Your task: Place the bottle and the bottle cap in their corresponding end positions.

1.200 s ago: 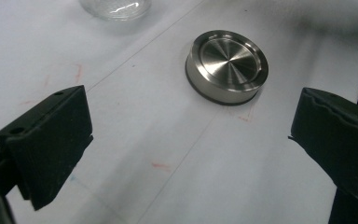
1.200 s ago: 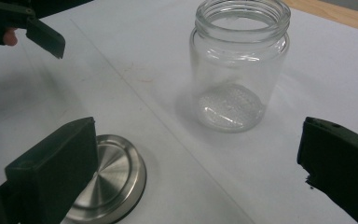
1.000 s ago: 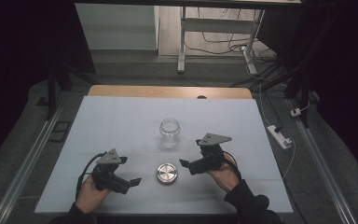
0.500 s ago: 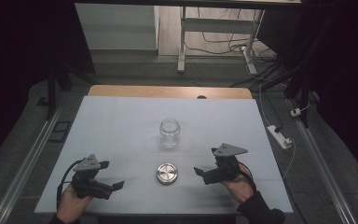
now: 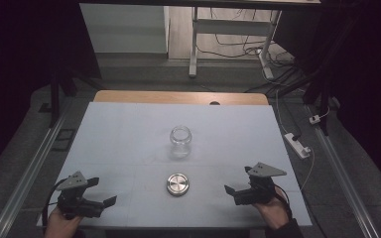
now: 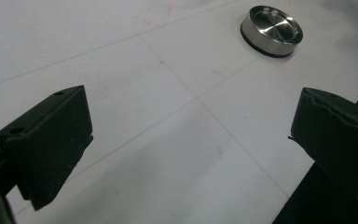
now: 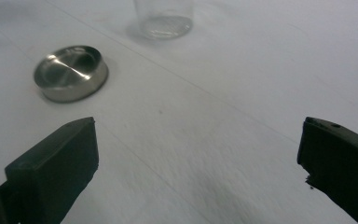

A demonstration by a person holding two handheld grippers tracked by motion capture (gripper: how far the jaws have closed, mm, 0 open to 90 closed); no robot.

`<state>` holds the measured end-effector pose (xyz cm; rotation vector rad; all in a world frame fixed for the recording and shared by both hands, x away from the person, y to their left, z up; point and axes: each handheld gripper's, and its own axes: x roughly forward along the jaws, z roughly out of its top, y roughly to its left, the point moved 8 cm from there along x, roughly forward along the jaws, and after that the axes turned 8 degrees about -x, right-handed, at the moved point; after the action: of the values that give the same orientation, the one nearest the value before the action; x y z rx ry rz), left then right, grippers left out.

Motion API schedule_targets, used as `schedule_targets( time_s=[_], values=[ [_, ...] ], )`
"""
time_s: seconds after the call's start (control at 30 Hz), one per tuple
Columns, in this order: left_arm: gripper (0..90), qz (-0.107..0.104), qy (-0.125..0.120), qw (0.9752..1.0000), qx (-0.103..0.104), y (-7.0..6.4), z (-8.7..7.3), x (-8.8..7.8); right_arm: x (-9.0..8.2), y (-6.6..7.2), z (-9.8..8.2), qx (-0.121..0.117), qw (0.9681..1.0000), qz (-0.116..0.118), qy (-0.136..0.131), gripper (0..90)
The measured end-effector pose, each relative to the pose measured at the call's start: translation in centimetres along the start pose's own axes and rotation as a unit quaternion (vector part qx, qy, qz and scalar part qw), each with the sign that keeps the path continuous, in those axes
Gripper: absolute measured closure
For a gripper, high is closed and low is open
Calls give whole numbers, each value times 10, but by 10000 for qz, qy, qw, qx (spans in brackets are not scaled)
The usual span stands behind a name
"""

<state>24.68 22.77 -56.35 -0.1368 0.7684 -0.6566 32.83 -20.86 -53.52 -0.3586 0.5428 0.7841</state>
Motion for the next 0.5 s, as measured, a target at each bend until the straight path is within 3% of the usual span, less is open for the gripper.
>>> schedule_targets(
  time_s=[0.43,0.5],
  values=[
    [0,465,82,9985,-276,15,-23,-15,-37,-13,-37,480,9980,-370,161,0],
    [0,505,49,9983,-298,16,-24,-18,-42,-14,-38,542,9977,-408,90,0]
  ],
)
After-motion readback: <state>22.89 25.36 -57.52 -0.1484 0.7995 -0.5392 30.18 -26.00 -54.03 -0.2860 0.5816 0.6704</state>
